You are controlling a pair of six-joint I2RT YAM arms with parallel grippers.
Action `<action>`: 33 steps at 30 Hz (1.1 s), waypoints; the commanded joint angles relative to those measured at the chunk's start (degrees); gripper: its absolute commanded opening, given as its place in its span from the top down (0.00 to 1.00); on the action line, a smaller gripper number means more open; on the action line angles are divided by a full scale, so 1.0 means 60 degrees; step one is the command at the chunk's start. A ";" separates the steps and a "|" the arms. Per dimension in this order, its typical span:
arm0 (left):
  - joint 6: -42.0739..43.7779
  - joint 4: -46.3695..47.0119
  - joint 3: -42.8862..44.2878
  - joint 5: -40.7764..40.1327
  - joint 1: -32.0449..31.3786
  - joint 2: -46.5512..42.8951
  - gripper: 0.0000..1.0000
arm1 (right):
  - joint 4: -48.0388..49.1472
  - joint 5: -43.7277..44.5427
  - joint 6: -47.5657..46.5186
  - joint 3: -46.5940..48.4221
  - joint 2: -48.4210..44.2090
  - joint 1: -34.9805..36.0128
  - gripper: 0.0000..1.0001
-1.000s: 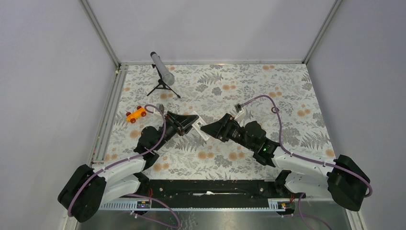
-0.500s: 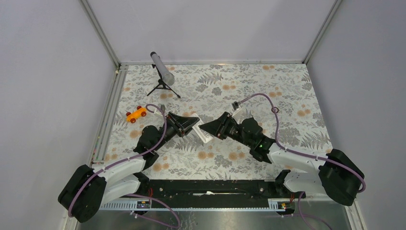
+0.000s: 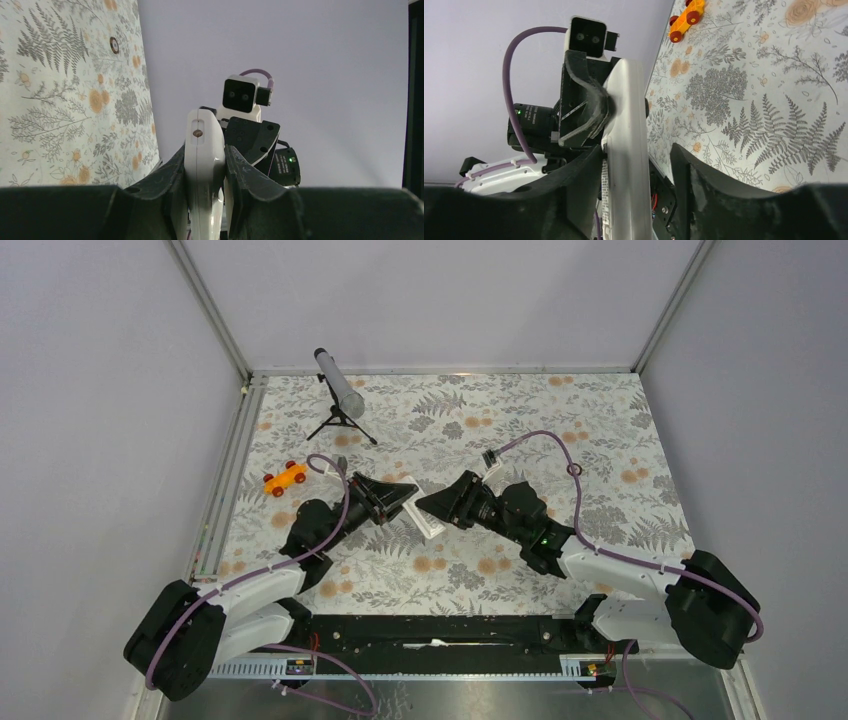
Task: Load the batteries into the remote control
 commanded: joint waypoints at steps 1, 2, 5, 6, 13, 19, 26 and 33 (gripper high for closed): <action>0.0074 0.0992 0.0631 0.0686 0.0048 -0.0046 1.00 | -0.1052 -0.0121 -0.0440 0.0399 -0.0369 -0.0013 0.35; 0.0095 0.0974 0.0633 0.0730 0.0060 -0.0004 1.00 | -0.1074 -0.0208 -0.0412 0.0410 -0.0367 -0.0039 0.33; 0.0104 0.1065 0.0655 0.0871 0.0082 0.0127 1.00 | -0.0621 -0.0726 -0.0408 0.0324 -0.0281 -0.0106 0.31; 0.0106 0.1089 0.0661 0.0916 0.0082 0.0158 1.00 | -0.0377 -0.0923 -0.0395 0.0256 -0.0257 -0.0119 0.30; 0.0187 0.1101 0.0756 0.1348 0.0231 0.0238 1.00 | 0.0535 -0.1784 -0.0407 -0.0063 -0.0294 -0.0238 0.43; 0.0401 0.1058 0.0904 0.1889 0.0317 0.0122 1.00 | 0.0802 -0.1966 -0.0093 -0.0376 -0.0108 -0.0515 0.72; 0.1026 0.0559 0.1347 0.2516 0.0452 0.0005 1.00 | 0.1768 -0.2530 -0.0147 -0.0717 -0.0158 -0.0780 0.28; 0.3293 -0.1100 0.2239 0.4959 0.0639 0.0156 1.00 | 0.0202 -0.4474 -0.2628 -0.0308 -0.1261 -0.1190 0.08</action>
